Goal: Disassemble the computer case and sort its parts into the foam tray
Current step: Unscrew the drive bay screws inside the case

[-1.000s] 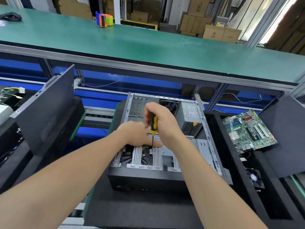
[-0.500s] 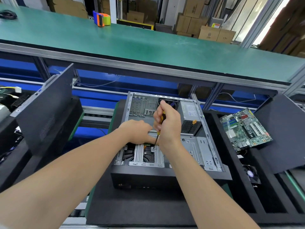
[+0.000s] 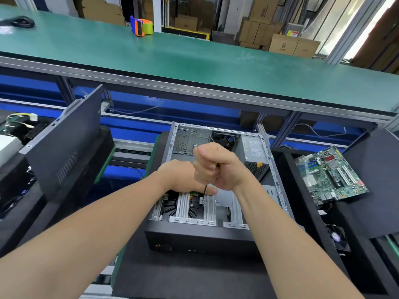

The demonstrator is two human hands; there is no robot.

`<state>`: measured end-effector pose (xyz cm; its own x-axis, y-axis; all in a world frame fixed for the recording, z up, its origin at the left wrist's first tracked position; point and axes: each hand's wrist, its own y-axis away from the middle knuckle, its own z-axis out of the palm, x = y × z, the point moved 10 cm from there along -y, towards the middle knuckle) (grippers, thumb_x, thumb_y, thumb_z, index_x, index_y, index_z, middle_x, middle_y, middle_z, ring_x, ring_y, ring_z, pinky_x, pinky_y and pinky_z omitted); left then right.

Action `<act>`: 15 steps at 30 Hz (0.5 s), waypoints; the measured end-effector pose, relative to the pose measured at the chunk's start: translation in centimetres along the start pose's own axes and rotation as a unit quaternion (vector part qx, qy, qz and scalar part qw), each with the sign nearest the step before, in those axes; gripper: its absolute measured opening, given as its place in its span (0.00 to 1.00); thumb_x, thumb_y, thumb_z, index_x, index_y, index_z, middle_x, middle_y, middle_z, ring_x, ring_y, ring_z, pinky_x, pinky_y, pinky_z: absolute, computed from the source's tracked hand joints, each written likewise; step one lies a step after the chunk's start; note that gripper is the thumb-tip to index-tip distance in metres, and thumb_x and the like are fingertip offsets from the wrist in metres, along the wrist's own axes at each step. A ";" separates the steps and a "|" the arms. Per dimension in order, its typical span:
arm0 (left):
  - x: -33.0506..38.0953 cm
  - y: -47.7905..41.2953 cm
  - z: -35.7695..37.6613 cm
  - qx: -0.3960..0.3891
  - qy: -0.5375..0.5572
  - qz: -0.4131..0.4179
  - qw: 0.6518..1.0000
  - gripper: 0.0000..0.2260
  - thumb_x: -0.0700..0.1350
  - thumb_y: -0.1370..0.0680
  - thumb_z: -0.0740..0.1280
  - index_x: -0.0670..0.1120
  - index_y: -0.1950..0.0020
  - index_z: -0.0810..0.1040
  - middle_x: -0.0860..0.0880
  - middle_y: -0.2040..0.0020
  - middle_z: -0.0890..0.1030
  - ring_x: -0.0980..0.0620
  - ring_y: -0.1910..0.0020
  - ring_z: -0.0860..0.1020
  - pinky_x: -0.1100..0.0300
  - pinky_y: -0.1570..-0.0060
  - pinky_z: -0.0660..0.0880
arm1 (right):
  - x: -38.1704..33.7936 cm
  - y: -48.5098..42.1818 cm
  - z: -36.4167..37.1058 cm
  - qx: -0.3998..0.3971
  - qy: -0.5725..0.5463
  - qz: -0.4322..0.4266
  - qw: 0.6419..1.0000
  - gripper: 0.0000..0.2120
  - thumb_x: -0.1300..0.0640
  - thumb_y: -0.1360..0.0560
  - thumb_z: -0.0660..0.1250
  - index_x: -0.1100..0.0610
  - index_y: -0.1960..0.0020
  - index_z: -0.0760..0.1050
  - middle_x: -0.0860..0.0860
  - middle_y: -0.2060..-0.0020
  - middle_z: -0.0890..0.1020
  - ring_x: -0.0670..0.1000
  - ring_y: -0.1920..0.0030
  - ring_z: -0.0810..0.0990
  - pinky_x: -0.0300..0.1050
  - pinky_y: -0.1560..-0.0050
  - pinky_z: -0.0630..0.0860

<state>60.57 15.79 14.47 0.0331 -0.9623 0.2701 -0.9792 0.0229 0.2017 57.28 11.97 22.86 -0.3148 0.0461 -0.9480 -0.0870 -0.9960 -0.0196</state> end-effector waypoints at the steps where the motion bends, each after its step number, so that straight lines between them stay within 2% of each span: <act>1: -0.3 -0.4 0.4 -0.011 -0.018 -0.004 1.000 0.32 0.86 0.37 0.47 0.61 0.63 0.73 0.58 0.64 0.79 0.53 0.59 0.78 0.52 0.54 0.76 | -0.1 0.0 -0.2 -0.003 -0.018 -0.002 1.000 0.23 0.47 0.21 0.71 0.53 0.66 0.64 0.48 0.77 0.59 0.46 0.77 0.54 0.39 0.74 0.54; 3: -0.7 -1.2 1.1 -0.046 -0.013 -0.008 0.999 0.34 0.87 0.37 0.49 0.61 0.57 0.74 0.58 0.58 0.82 0.53 0.54 0.80 0.49 0.48 0.78 | -0.4 0.0 -0.9 0.008 -0.042 -0.011 0.999 0.20 0.49 0.19 0.68 0.54 0.64 0.63 0.49 0.76 0.59 0.46 0.77 0.54 0.38 0.76 0.55; 6: -0.3 -2.1 2.2 -0.134 0.042 0.038 0.989 0.28 0.84 0.34 0.55 0.67 0.48 0.76 0.63 0.50 0.79 0.56 0.48 0.78 0.51 0.39 0.75 | -0.6 0.2 -2.1 0.064 -0.015 -0.023 0.998 0.19 0.53 0.16 0.61 0.55 0.64 0.61 0.51 0.73 0.63 0.47 0.76 0.57 0.43 0.74 0.53; 9: -0.1 -2.6 2.8 -0.232 0.077 0.038 0.969 0.24 0.79 0.32 0.64 0.67 0.44 0.77 0.65 0.49 0.78 0.54 0.46 0.77 0.54 0.36 0.72 | -0.9 0.5 -3.2 0.168 0.069 -0.020 0.983 0.19 0.53 0.16 0.61 0.55 0.65 0.64 0.52 0.71 0.65 0.51 0.72 0.64 0.46 0.67 0.59; 10: -0.3 -3.0 3.0 -0.249 0.090 0.031 0.964 0.25 0.77 0.32 0.67 0.66 0.40 0.77 0.63 0.45 0.79 0.51 0.42 0.77 0.53 0.34 0.71 | -1.1 0.8 -3.6 0.213 0.107 -0.022 0.971 0.20 0.51 0.16 0.63 0.55 0.65 0.65 0.53 0.70 0.67 0.53 0.70 0.66 0.47 0.65 0.63; 11: -0.6 -3.3 3.3 -0.262 0.093 0.019 0.960 0.35 0.76 0.33 0.69 0.60 0.31 0.74 0.58 0.36 0.78 0.47 0.35 0.74 0.50 0.30 0.69 | -1.5 1.3 -4.1 0.264 0.150 -0.025 0.952 0.21 0.49 0.15 0.64 0.56 0.65 0.67 0.54 0.70 0.69 0.53 0.69 0.70 0.46 0.64 0.68; 12: -1.0 -3.5 3.7 -0.278 0.096 0.004 0.956 0.45 0.76 0.34 0.70 0.54 0.23 0.68 0.53 0.27 0.72 0.45 0.28 0.69 0.47 0.27 0.66 | -1.9 2.0 -4.6 0.318 0.189 -0.027 0.929 0.22 0.47 0.15 0.66 0.57 0.64 0.70 0.54 0.69 0.72 0.53 0.68 0.73 0.45 0.63 0.71; 13: -1.4 -3.4 3.9 -0.296 0.090 -0.015 0.951 0.52 0.77 0.35 0.70 0.50 0.19 0.62 0.50 0.22 0.66 0.45 0.24 0.64 0.46 0.24 0.63 | -2.2 2.8 -5.0 0.374 0.211 -0.030 0.903 0.22 0.45 0.16 0.67 0.57 0.64 0.72 0.53 0.69 0.74 0.52 0.67 0.75 0.42 0.64 0.73; 15: -1.6 -3.4 4.3 -0.307 0.090 -0.028 0.947 0.58 0.77 0.38 0.69 0.46 0.18 0.59 0.48 0.19 0.59 0.44 0.21 0.59 0.46 0.23 0.60 | -2.3 4.4 -5.7 0.465 0.196 -0.041 0.862 0.20 0.44 0.16 0.66 0.56 0.60 0.77 0.48 0.69 0.77 0.49 0.67 0.77 0.40 0.65 0.74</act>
<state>63.01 16.06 9.34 0.1687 -0.9061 0.3880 -0.6764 0.1799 0.7142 63.01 7.07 23.12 0.0557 -0.0966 -0.9938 -0.8715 -0.4904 -0.0012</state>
